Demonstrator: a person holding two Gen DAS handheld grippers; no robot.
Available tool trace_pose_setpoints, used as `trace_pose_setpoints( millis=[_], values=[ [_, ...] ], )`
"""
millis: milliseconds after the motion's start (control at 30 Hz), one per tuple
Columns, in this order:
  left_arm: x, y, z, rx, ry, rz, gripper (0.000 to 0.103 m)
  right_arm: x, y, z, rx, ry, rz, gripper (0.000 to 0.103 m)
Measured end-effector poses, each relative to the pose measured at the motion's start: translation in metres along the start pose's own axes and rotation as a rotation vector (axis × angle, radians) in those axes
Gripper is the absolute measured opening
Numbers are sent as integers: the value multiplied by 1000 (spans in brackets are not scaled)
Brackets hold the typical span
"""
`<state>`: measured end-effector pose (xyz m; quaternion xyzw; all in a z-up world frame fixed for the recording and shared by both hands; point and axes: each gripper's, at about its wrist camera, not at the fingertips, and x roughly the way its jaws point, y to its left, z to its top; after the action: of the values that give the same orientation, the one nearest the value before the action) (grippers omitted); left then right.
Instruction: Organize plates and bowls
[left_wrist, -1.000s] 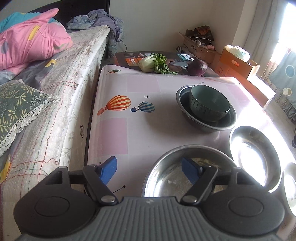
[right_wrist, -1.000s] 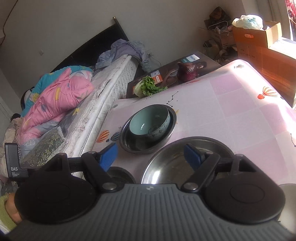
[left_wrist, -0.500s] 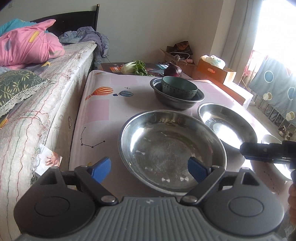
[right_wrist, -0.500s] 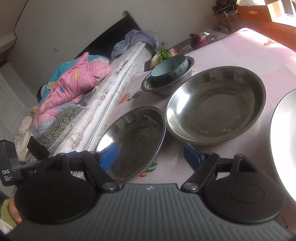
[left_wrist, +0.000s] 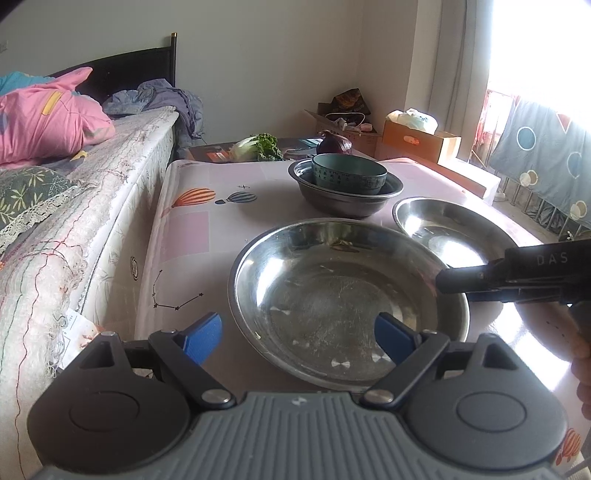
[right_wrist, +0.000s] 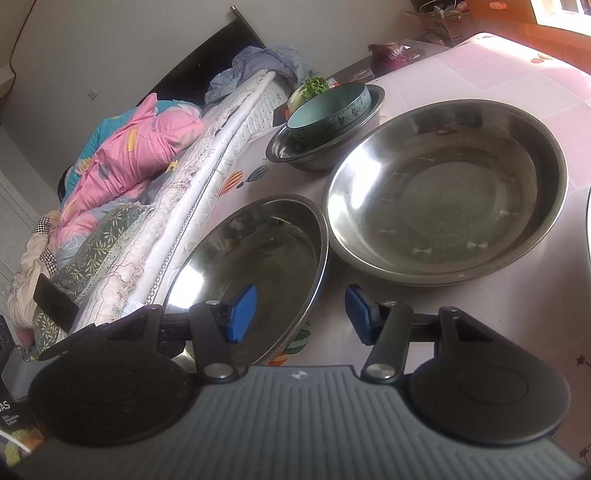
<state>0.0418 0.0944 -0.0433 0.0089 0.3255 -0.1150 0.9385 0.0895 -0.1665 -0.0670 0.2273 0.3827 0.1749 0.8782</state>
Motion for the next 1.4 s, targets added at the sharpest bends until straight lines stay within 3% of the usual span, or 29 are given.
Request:
trace_pose_setpoints(
  millis=[200, 267, 367, 733, 1233, 1400],
  values=[
    [15, 6, 1, -9, 46, 13, 75, 14, 5, 3, -34, 11, -17, 33],
    [21, 9, 0, -22, 74, 15, 61, 17, 9, 3, -54, 8, -35, 27],
    [24, 10, -1, -36, 91, 16, 47, 19, 11, 4, -67, 12, -53, 20],
    [0, 7, -7, -16, 111, -13, 43, 7, 19, -5, -134, 62, -58, 17],
    [-49, 8, -44, -51, 214, -89, 42, -26, 32, -48, -216, 161, -1, 19],
    [-52, 7, -44, -56, 209, -70, 45, -30, 33, -53, -207, 151, 5, 20]
  ],
)
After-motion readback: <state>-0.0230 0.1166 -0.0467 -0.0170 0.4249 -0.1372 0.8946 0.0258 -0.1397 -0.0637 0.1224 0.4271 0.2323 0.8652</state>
